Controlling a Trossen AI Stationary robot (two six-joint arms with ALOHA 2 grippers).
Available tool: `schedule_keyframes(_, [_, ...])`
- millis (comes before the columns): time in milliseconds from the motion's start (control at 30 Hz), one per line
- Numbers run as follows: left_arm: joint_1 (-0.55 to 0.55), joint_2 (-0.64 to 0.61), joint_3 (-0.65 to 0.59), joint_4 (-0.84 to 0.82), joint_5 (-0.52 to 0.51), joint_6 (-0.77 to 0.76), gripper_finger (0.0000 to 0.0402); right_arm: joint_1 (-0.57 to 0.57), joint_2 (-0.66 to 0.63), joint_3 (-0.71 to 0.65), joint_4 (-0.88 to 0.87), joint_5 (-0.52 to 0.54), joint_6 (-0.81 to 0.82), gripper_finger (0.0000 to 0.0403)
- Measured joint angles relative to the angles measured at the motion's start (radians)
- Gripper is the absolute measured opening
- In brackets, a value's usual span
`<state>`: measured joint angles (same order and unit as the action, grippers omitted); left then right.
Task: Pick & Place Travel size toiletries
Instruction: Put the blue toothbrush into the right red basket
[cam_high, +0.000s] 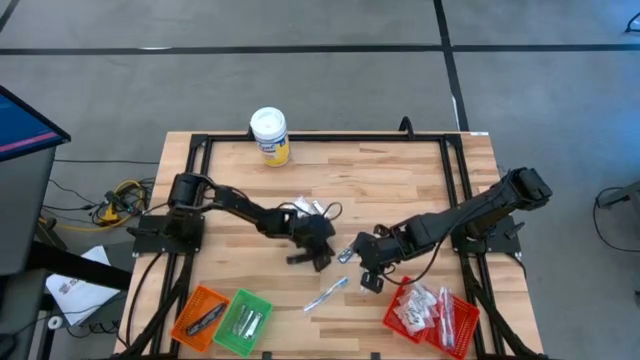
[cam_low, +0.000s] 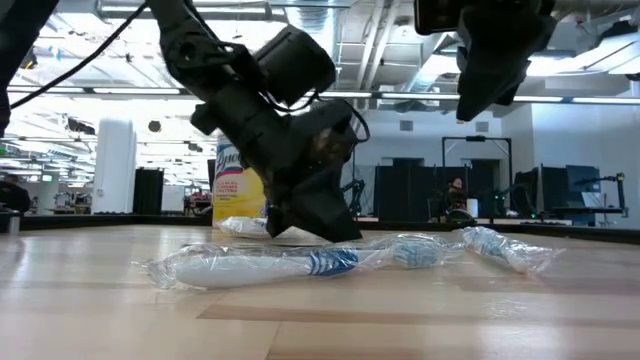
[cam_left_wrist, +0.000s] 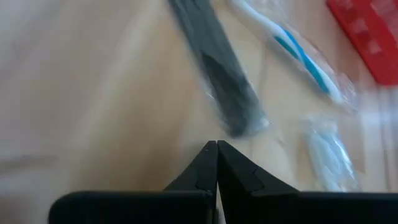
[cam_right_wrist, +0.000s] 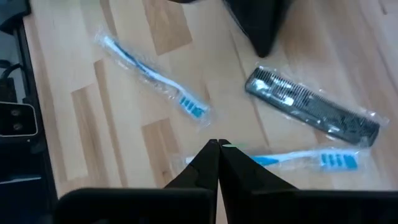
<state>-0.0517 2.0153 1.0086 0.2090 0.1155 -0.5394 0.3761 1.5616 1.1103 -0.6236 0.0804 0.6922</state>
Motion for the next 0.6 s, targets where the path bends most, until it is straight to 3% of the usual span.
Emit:
schedule_keyframes(167, [0.004, -0.014, 0.026, -0.018, -0.011, 0.017, 0.0, -0.014, 0.0, 0.0, 0.01, 0.003, -0.042, 0.0003])
schedule_keyframes(367, [-0.037, -0.118, 0.008, -0.01, -0.097, 0.013, 0.0, -0.026, 0.0, 0.0, 0.04, 0.001, -0.071, 0.0002])
schedule_keyframes(600, [-0.059, -0.144, 0.008, -0.017, -0.101, 0.026, 0.0, -0.032, 0.0, 0.001, 0.075, -0.001, -0.081, 0.0002])
